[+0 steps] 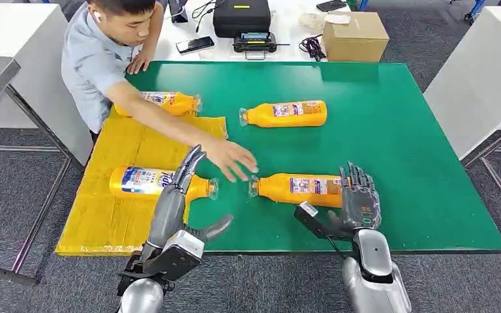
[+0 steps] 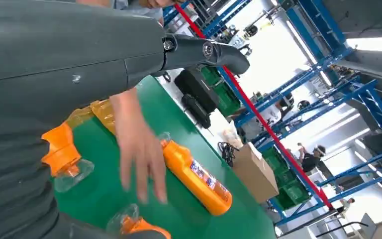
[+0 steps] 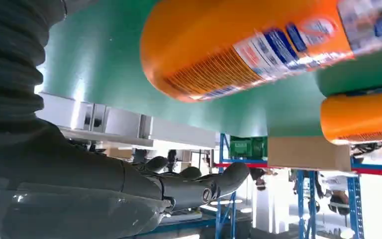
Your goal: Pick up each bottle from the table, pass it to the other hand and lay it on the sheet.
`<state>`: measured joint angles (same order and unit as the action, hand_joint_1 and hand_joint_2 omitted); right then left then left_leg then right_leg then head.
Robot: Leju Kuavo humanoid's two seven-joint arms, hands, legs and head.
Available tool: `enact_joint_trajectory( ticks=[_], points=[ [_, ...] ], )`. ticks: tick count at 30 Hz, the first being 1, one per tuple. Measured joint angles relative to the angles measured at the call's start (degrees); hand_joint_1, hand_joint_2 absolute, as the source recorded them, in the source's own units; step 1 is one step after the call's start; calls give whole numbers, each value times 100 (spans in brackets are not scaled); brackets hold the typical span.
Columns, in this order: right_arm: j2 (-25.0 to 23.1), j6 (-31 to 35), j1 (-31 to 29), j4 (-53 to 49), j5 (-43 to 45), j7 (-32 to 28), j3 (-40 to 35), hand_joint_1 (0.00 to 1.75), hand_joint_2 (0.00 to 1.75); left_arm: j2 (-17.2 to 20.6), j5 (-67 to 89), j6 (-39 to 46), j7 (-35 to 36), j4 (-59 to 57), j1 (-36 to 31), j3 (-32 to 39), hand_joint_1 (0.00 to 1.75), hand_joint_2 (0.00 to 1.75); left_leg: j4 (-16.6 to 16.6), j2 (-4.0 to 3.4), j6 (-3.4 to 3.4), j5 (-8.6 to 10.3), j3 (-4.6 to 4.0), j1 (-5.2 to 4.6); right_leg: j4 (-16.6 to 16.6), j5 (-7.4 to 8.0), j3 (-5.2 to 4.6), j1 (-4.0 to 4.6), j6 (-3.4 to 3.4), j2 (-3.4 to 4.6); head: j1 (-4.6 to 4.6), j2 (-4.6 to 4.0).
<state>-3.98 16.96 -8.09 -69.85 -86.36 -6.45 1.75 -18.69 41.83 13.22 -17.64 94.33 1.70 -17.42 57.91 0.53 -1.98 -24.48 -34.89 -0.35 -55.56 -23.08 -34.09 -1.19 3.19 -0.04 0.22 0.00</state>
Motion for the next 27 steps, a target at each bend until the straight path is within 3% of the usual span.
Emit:
enact_joint_trajectory(
  ticks=[10,11,27],
  points=[
    [61,-345,-254,604,15,68,63,0,175,0,-114,-28,-7,-2,-6,-13,0,0,0,-1,0,0,0,0,0,0,0,0,0,0,0,0],
    [76,-300,-315,705,18,48,65,0,175,0,-122,-57,-11,-4,-10,-24,0,175,0,-1,0,0,1,0,0,0,0,0,0,1,-2,0],
    [6,-105,-877,1467,13,-72,33,0,175,28,-127,-37,-94,-114,-112,-264,0,175,0,0,0,1,1,0,0,0,0,0,0,0,-2,0]
  ],
)
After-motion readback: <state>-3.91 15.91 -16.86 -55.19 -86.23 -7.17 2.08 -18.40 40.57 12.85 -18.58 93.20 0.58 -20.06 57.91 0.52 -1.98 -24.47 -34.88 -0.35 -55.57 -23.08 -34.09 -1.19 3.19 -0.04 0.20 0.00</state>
